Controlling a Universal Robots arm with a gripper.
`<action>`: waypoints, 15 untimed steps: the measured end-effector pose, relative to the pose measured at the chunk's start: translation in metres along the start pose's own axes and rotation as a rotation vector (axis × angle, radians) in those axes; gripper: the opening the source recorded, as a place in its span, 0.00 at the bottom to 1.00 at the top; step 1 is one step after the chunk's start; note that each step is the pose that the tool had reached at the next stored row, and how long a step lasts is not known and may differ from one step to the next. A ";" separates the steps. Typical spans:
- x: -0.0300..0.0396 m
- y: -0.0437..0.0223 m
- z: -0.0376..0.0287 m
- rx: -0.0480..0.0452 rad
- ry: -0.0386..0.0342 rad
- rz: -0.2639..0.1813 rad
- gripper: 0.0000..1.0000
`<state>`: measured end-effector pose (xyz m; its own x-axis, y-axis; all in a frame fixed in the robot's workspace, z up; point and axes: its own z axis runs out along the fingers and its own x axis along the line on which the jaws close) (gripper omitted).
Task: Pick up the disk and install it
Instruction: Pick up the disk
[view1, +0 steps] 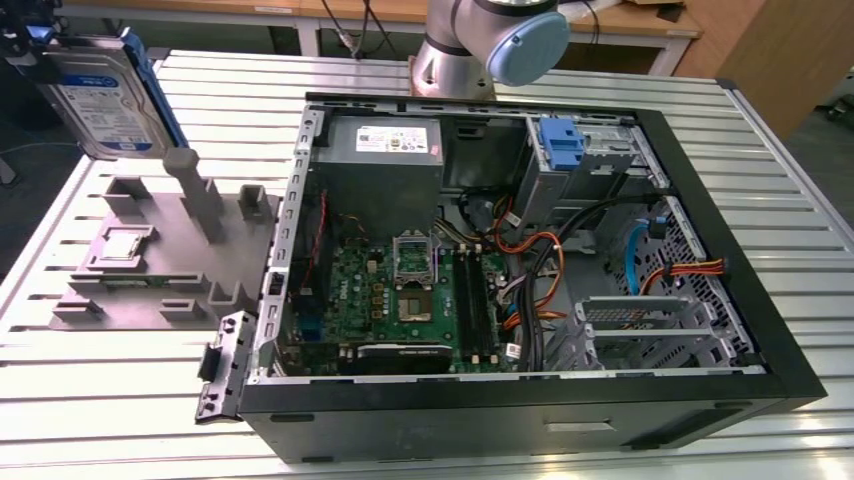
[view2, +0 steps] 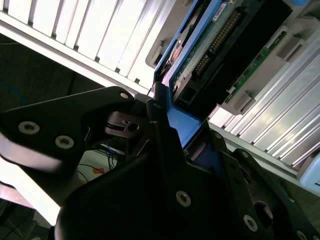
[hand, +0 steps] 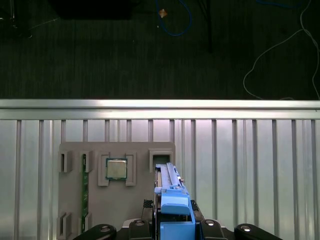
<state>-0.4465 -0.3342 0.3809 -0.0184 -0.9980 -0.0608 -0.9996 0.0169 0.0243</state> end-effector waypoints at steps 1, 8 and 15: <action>0.0000 0.0000 -0.0003 -0.0001 0.0001 0.000 0.37; -0.0001 0.0001 -0.0017 -0.0001 0.0001 0.000 0.37; -0.0002 0.0001 -0.0040 -0.0001 0.0001 0.000 0.37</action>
<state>-0.4465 -0.3342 0.3849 -0.0184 -0.9980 -0.0607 -0.9996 0.0169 0.0244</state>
